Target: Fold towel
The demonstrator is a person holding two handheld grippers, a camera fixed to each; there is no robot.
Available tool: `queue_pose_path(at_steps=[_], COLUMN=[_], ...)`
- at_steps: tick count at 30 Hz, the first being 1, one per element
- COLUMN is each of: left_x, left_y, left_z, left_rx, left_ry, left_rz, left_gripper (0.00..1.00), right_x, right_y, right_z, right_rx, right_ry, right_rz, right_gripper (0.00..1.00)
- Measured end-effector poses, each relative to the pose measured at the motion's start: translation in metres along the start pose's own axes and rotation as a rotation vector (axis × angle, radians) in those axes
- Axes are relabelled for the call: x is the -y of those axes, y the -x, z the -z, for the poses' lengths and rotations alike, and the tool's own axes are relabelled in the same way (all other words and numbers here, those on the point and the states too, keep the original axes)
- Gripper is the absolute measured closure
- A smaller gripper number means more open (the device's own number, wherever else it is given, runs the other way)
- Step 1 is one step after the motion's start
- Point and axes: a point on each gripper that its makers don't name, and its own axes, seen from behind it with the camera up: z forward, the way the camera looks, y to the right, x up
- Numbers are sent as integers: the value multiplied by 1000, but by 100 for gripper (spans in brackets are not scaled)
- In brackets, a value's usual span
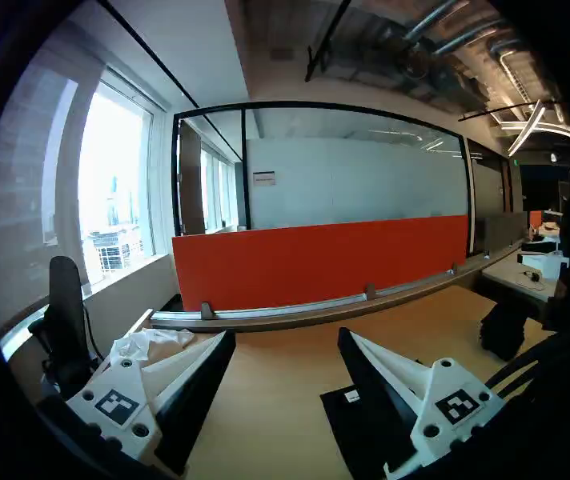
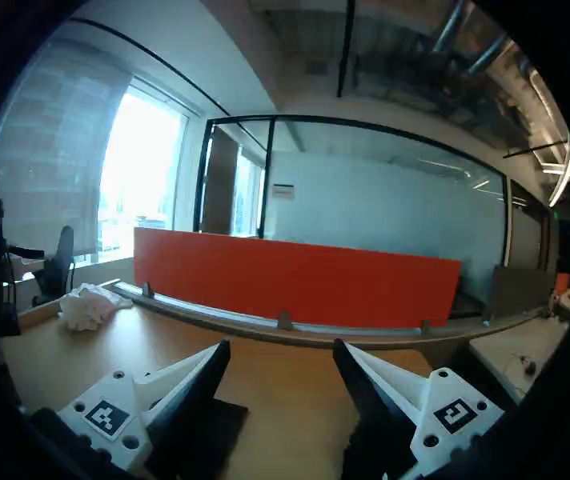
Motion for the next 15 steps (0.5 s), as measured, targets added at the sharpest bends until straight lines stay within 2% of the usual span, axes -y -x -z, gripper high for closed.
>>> queue_pose_path(at_steps=[6, 12, 15], left_x=[-18, -42, -49], left_y=[8, 21, 26], left_z=[-1, 0, 0], left_rx=[44, 91, 107], left_ry=[78, 180, 216], left_rz=[-49, -75, -85], left_gripper=[5, 5, 5], right_x=[16, 37, 45], right_y=[8, 23, 28], right_z=[-3, -2, -2], right_rx=[49, 115, 140], right_ry=[-83, -187, -226], right_rz=[45, 98, 116], right_gripper=[1, 0, 0])
